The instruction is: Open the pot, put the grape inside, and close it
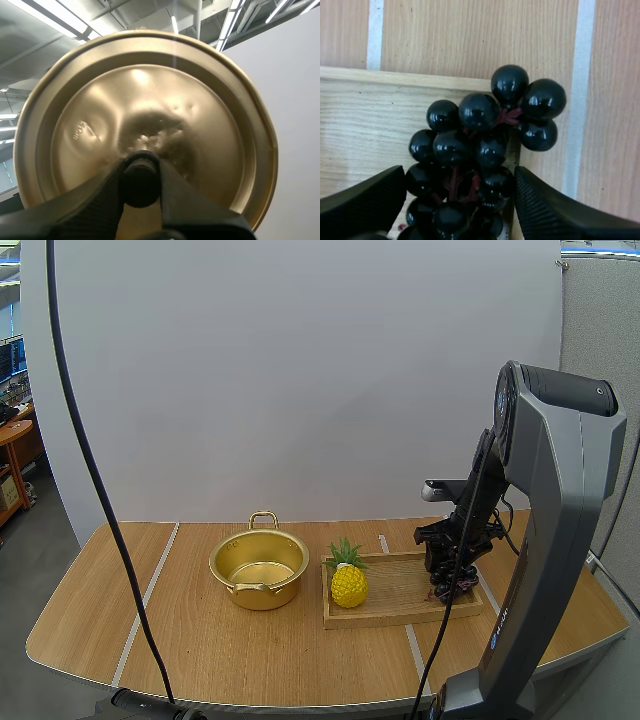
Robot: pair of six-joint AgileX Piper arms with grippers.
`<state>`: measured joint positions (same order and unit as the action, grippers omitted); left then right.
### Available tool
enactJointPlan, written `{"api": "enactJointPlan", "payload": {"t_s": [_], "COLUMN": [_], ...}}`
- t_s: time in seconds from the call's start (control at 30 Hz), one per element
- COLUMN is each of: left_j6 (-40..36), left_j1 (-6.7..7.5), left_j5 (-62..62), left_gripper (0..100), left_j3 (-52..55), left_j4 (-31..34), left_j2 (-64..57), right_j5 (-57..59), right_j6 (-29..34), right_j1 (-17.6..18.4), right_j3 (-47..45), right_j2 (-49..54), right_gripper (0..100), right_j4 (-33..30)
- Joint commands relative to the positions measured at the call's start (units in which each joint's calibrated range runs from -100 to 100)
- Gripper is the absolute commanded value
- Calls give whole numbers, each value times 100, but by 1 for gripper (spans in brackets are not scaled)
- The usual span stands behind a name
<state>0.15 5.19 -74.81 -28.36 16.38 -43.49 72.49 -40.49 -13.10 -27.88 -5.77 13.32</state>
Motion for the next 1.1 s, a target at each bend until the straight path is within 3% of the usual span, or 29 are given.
{"api": "enactJointPlan", "payload": {"t_s": [0.0, 1.07], "left_j6": [-43, -43], "left_j1": [11, 11], "left_j5": [203, 203], "left_gripper": [0, 0], "left_j3": [-17, -17], "left_j4": [44, 44], "left_j2": [-27, -27], "right_j5": [150, -94], "right_j6": [-12, -12], "right_j1": [3, 3], "right_j3": [15, -94], "right_j2": [-13, -13], "right_gripper": [100, 100], "right_j4": [64, 403]}}
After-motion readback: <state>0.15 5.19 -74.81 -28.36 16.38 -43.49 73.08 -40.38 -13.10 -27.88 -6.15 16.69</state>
